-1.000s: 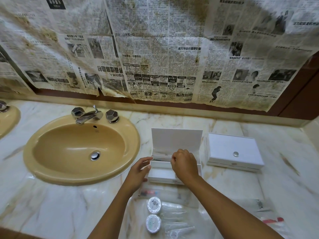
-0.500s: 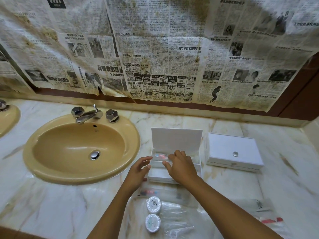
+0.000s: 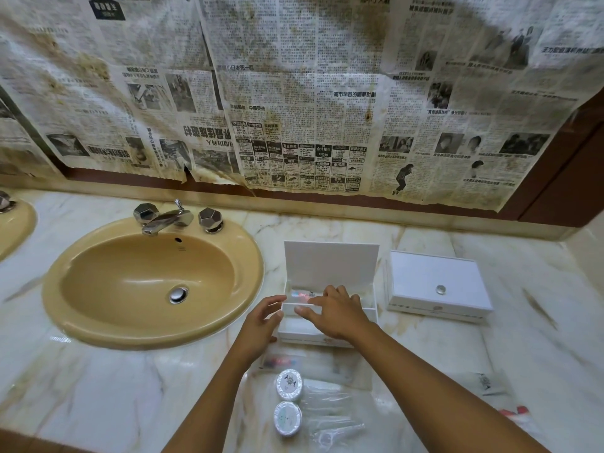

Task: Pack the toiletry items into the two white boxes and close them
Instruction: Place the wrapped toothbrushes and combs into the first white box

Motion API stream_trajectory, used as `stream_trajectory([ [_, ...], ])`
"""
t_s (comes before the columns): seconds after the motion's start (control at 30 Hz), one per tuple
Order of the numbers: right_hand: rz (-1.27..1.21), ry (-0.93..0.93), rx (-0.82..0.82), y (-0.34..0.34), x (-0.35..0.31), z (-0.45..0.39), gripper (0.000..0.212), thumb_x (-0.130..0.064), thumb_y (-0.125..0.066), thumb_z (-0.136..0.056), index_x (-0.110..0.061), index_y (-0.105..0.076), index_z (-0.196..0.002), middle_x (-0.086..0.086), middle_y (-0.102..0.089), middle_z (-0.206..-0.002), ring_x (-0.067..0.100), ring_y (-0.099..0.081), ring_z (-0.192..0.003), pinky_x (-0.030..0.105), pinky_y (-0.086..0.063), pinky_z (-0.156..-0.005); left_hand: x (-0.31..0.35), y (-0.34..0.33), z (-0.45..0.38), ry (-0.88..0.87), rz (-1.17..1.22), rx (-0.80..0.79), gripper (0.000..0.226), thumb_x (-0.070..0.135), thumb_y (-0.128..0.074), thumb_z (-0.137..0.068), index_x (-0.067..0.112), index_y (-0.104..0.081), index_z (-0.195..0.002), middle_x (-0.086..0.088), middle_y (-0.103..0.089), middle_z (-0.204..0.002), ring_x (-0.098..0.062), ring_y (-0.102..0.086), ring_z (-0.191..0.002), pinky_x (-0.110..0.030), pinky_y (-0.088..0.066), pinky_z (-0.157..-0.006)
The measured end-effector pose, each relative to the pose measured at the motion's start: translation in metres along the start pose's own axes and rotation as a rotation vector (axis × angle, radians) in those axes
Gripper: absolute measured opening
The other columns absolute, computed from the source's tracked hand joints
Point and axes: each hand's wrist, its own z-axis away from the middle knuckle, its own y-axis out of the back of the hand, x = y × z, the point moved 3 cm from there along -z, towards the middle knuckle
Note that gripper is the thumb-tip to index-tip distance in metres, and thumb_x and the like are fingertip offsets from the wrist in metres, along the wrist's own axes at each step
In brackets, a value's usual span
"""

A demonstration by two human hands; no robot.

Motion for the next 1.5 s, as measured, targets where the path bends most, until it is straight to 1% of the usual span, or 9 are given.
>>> stream_trajectory([
  [0.2, 0.202, -0.12, 0.213, 0.012, 0.01, 0.015, 0.07, -0.069, -0.021, -0.092, -0.02, -0.058, -0.124, 0.006, -0.053, -0.128, 0.026, -0.046, -0.121, 0.048, -0.025, -0.106, 0.0, 0.0, 0.001, -0.006, 0.0, -0.001, 0.025, 0.021, -0.051, -0.099, 0.037, -0.058, -0.118, 0.017, -0.055, -0.128, 0.0, -0.05, -0.12, -0.03, -0.055, -0.074],
  [0.4, 0.105, -0.14, 0.165, 0.003, 0.017, 0.021, 0.074, -0.073, -0.024, -0.089, -0.017, -0.053, -0.128, 0.01, -0.049, -0.13, 0.028, -0.052, -0.113, 0.039, -0.042, -0.092, -0.002, 0.0, 0.0, -0.012, -0.015, 0.003, 0.025, 0.022, -0.051, -0.099, 0.038, -0.058, -0.117, 0.018, -0.056, -0.126, 0.0, -0.05, -0.119, -0.033, -0.057, -0.077],
  [0.63, 0.034, -0.144, 0.088, 0.01, 0.02, 0.018, 0.079, -0.075, -0.017, -0.087, -0.017, -0.054, -0.125, 0.01, -0.058, -0.12, 0.028, -0.055, -0.108, 0.036, -0.044, -0.085, 0.001, 0.0, 0.002, -0.012, -0.008, 0.001, 0.025, 0.022, -0.05, -0.1, 0.036, -0.057, -0.119, 0.019, -0.054, -0.126, -0.001, -0.05, -0.119, -0.032, -0.056, -0.076],
  [0.87, 0.028, -0.068, 0.362, 0.015, 0.013, 0.025, 0.052, -0.055, -0.033, -0.097, -0.018, -0.063, -0.117, 0.003, -0.062, -0.115, 0.023, -0.052, -0.109, 0.038, -0.035, -0.098, 0.001, 0.0, 0.002, -0.002, 0.01, 0.0, 0.025, 0.022, -0.05, -0.099, 0.035, -0.058, -0.118, 0.015, -0.058, -0.125, -0.001, -0.052, -0.118, -0.028, -0.054, -0.071],
  [1.03, -0.213, 0.217, 0.502, 0.007, -0.016, 0.051, 0.03, -0.035, -0.055, -0.091, -0.015, -0.068, -0.108, 0.003, -0.067, -0.104, 0.024, -0.059, -0.1, 0.036, -0.044, -0.087, -0.003, 0.0, -0.001, -0.002, 0.008, 0.006, 0.025, 0.021, -0.051, -0.099, 0.036, -0.059, -0.117, 0.016, -0.057, -0.126, -0.002, -0.052, -0.119, -0.032, -0.056, -0.076],
  [1.17, -0.226, 0.321, 0.232, -0.015, -0.032, 0.066, 0.023, -0.029, -0.052, -0.093, -0.019, -0.068, -0.105, 0.0, -0.068, -0.098, 0.019, -0.062, -0.09, 0.031, -0.047, -0.079, -0.004, 0.0, -0.001, -0.014, -0.008, 0.001, 0.025, 0.022, -0.051, -0.099, 0.038, -0.059, -0.117, 0.018, -0.056, -0.128, -0.002, -0.051, -0.12, -0.032, -0.056, -0.075],
  [1.27, -0.147, 0.284, 0.095, -0.029, -0.029, 0.066, 0.026, -0.027, -0.053, -0.093, -0.022, -0.066, -0.114, 0.0, -0.067, -0.112, 0.019, -0.06, -0.1, 0.029, -0.045, -0.084, -0.004, 0.001, -0.001, -0.017, -0.02, 0.0, 0.025, 0.023, -0.051, -0.099, 0.039, -0.058, -0.118, 0.017, -0.055, -0.13, -0.001, -0.049, -0.122, -0.036, -0.057, -0.08],
  [1.37, -0.076, 0.256, 0.027, -0.039, -0.023, 0.064, 0.034, -0.021, -0.055, -0.09, -0.019, -0.061, -0.123, 0.003, -0.062, -0.122, 0.024, -0.057, -0.109, 0.032, -0.044, -0.088, -0.003, 0.001, 0.0, -0.013, -0.012, -0.002, 0.025, 0.023, -0.051, -0.099, 0.039, -0.058, -0.117, 0.017, -0.056, -0.13, 0.0, -0.049, -0.121, -0.037, -0.058, -0.08],
  [1.5, 0.024, 0.248, 0.024, -0.046, -0.019, 0.063, 0.036, -0.014, -0.058, -0.085, -0.015, -0.064, -0.12, 0.007, -0.061, -0.117, 0.027, -0.057, -0.106, 0.034, -0.046, -0.084, -0.002, 0.001, 0.0, -0.008, -0.014, -0.003, 0.025, 0.022, -0.051, -0.099, 0.038, -0.058, -0.118, 0.019, -0.055, -0.128, 0.002, -0.049, -0.12, -0.038, -0.057, -0.081],
])
